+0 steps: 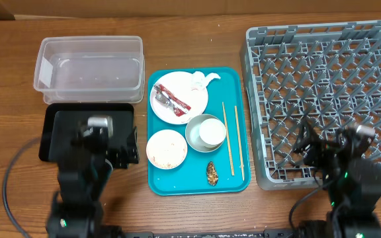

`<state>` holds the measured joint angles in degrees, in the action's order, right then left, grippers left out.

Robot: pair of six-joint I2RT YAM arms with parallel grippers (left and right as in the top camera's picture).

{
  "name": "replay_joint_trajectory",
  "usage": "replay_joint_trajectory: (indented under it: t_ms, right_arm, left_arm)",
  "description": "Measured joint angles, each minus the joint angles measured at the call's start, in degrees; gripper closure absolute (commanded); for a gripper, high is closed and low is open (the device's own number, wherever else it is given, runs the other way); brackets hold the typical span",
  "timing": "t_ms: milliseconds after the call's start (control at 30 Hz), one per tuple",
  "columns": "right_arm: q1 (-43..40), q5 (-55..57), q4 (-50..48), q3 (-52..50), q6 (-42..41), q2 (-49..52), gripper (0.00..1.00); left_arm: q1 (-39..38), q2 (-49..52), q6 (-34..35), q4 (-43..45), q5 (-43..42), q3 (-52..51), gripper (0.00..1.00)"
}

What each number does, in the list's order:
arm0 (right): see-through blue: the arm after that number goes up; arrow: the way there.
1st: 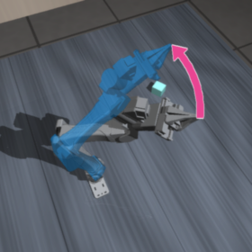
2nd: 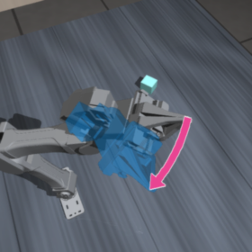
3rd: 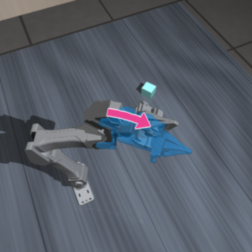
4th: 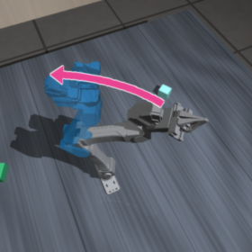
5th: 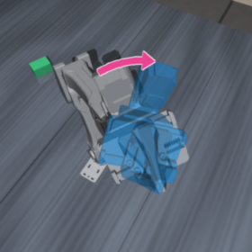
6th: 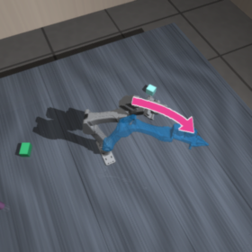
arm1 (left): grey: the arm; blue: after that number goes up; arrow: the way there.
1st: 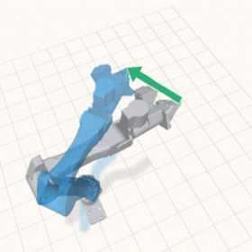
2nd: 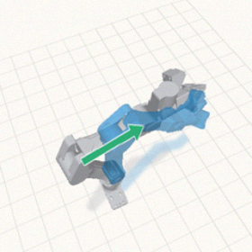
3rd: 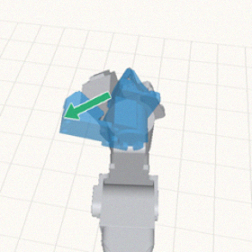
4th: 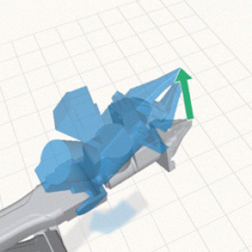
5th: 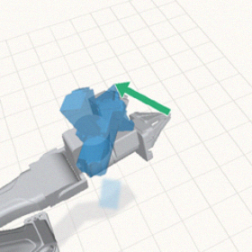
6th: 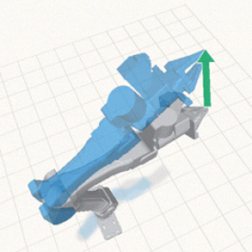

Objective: Sort waste into correct bins and load items into the dishwasher
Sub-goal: 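Reach the left gripper to the white plate and grasp the red-silver wrapper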

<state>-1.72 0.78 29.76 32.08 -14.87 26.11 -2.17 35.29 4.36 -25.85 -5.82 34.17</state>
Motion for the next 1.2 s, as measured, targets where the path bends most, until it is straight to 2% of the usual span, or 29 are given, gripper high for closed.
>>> replay_joint_trajectory:
  t_ms: [233,400,533,700,967,1200]
  right_arm:
    - [0.00,-0.37,14.97,15.67,-0.11,16.55,0.00]
    - [0.00,-0.46,21.11,20.55,-0.09,22.95,0.00]
    - [0.00,-0.55,23.74,20.76,-0.09,23.78,0.00]
    - [0.00,-0.57,24.04,20.76,-0.09,23.78,0.00]
    - [0.00,-0.57,24.26,20.76,-0.09,23.78,0.00]
    - [0.00,-0.55,24.48,20.76,-0.09,23.78,0.00]
  left_arm:
    - [0.00,20.94,-0.02,-23.63,-1.81,24.52,0.00]
    - [0.00,27.74,0.24,-29.00,-2.36,31.47,0.00]
    - [0.00,30.34,1.79,-27.41,-2.99,31.56,0.00]
    - [-0.63,34.71,5.75,-20.04,-5.38,31.67,0.02]
    - [-8.85,47.45,12.31,-10.12,-4.85,31.87,0.12]
    - [-13.77,57.94,16.68,-5.73,-1.20,31.89,0.12]
